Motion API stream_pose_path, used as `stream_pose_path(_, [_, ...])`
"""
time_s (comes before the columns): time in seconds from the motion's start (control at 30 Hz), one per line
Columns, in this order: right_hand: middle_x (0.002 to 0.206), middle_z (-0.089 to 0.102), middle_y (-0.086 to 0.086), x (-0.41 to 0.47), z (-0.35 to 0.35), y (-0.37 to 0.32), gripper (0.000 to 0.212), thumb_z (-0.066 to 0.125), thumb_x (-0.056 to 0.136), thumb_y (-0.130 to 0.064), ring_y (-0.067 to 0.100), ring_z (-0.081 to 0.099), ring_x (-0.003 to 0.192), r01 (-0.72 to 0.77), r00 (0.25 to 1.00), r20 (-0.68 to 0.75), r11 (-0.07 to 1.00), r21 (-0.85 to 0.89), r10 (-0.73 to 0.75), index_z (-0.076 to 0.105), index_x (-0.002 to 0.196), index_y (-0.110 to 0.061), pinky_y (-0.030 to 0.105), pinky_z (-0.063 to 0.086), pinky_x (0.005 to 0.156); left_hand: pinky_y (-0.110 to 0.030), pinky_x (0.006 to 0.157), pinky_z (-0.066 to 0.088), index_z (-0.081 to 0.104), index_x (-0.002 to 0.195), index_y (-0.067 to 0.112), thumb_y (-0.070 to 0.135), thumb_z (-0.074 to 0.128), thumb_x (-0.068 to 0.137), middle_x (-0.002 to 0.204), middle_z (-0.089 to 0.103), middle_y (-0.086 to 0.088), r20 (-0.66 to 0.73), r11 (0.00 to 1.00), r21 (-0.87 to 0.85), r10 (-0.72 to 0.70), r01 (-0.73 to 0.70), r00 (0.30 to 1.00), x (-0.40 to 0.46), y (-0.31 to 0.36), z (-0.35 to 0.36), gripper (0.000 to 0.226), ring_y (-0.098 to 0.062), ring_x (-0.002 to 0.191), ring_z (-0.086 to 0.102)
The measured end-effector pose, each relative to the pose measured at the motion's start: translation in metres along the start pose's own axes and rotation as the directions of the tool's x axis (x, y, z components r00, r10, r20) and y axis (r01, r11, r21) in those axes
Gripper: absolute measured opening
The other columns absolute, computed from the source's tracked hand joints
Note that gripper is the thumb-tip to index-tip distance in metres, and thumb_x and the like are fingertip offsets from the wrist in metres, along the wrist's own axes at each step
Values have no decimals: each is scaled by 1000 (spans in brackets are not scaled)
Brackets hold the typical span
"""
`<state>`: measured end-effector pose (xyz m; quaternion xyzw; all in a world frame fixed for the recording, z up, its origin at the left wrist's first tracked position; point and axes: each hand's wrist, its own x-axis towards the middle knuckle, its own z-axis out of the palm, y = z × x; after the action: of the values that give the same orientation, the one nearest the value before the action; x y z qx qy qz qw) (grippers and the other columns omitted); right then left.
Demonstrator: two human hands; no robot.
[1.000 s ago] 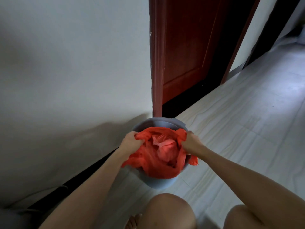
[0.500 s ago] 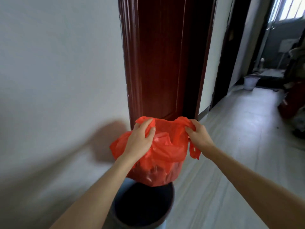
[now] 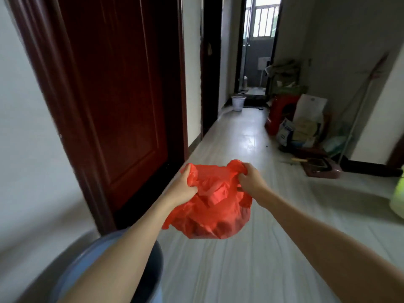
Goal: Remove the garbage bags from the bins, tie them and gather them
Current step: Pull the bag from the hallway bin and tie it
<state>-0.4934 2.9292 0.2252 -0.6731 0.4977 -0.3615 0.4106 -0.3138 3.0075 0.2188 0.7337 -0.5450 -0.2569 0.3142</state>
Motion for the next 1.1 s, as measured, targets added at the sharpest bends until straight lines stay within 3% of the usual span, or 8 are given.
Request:
stream_pose_path(0.2, [91,55,15,-6,-59,83,46,28,77,10,22,54,64,-260,963,-52,962,80,264,50,110,-12,37,52,54,-27,91,41,-22,140,32,17,58,84,148,31,-18,315,982,187,-73,14,946,25,5,91,99,-28,116,53])
stream_pose_path(0.37, [78,67,16,-20,-89,134,25,34,86,-6,19,60,43,-317,946,-33,900,-298,323,58,86,-13,33,50,46,-34,90,49,42,129,24,21,67,72,127,58,-11,181,921,390,-67,-9,981,27,8,139,62,-30,111,58])
stream_pose_path(0.5, [59,61,10,-31,-107,159,23,43,78,-8,26,55,40,-394,918,-133,820,-415,374,65,75,-6,27,44,34,-31,85,48,55,118,16,11,64,76,122,59,-12,156,892,451,-105,24,982,28,19,162,43,-29,109,59])
stream_pose_path(0.77, [50,56,13,-29,-147,168,26,53,75,3,21,52,42,-383,898,-201,920,83,392,57,51,-7,19,38,42,-28,85,48,62,113,14,4,44,90,122,63,-4,84,280,957,-11,-78,996,21,35,168,32,-22,116,57])
stream_pose_path(0.9, [60,58,18,-34,-141,172,21,51,74,2,28,58,55,-398,893,-211,916,37,397,54,55,-7,31,44,49,-29,84,48,63,112,12,20,58,87,119,65,-6,60,407,913,-64,-29,996,16,42,154,27,-24,114,59])
stream_pose_path(0.97, [59,60,13,-33,-136,168,15,51,77,3,21,61,47,-384,891,-225,919,90,395,54,66,-8,28,52,48,-27,76,50,65,100,11,24,65,81,104,68,-10,98,639,769,-116,-1,988,13,47,153,23,-25,98,65])
stream_pose_path(1.03, [69,60,12,-31,-131,160,14,54,79,3,16,60,50,-362,900,-181,911,196,397,55,89,-5,29,55,55,-21,54,44,60,75,13,12,69,76,71,61,-10,188,950,294,-164,104,968,11,53,150,8,-19,60,59])
stream_pose_path(1.1, [88,58,11,-30,-126,155,34,54,80,4,16,58,59,-341,920,-113,909,239,375,51,113,-6,33,56,62,-19,45,37,58,80,16,-4,64,77,65,54,-5,271,954,-220,-142,205,952,9,60,148,21,-10,46,49])
